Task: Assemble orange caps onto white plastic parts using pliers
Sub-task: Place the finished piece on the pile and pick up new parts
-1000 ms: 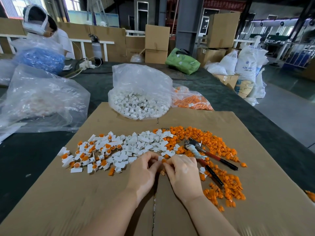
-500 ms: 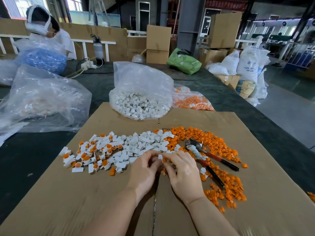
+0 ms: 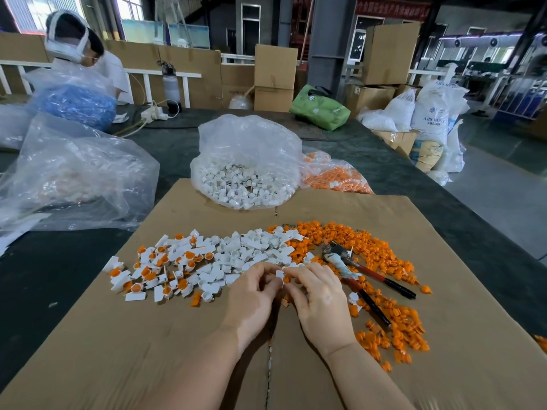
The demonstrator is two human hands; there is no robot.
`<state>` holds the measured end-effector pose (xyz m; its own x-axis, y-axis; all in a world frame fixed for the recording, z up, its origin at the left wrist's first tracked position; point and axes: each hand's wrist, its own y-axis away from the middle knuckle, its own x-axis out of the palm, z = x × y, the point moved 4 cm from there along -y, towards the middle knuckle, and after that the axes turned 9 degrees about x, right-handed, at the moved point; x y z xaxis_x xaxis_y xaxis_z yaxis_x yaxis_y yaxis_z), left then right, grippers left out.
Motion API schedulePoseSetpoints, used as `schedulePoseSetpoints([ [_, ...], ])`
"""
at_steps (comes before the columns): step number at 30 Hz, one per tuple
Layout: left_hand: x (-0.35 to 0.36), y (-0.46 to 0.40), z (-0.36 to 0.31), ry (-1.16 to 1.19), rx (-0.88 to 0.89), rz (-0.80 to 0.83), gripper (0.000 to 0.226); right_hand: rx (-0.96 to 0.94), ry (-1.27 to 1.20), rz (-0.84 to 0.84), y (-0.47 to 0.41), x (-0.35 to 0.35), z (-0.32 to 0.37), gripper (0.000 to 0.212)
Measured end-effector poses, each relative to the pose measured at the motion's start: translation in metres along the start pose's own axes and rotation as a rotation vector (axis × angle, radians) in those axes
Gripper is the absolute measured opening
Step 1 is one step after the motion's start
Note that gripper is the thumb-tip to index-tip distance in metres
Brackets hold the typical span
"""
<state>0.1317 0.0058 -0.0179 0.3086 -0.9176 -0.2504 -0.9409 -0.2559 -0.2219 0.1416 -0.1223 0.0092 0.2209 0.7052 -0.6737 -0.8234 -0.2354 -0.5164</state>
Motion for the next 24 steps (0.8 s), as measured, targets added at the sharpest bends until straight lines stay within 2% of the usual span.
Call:
schedulePoseSetpoints([
  [5, 0.0003, -0.0008, -0.0008, -0.012, 0.010, -0.009, 0.004, 0.007, 0.011, 0.015, 0.0003, 0.0006, 0.0003, 0.021],
  [20, -0.0006, -0.0037, 0.0003, -0.033, 0.044, 0.014, 0.004, 0.012, 0.050, 0.029, -0.0010, 0.0030, -0.0017, 0.018],
  [24, -0.0003, -0.0048, 0.0011, -0.052, 0.039, 0.004, 0.006, -0.006, 0.070, 0.010, -0.0011, 0.0032, -0.0007, 0.024],
])
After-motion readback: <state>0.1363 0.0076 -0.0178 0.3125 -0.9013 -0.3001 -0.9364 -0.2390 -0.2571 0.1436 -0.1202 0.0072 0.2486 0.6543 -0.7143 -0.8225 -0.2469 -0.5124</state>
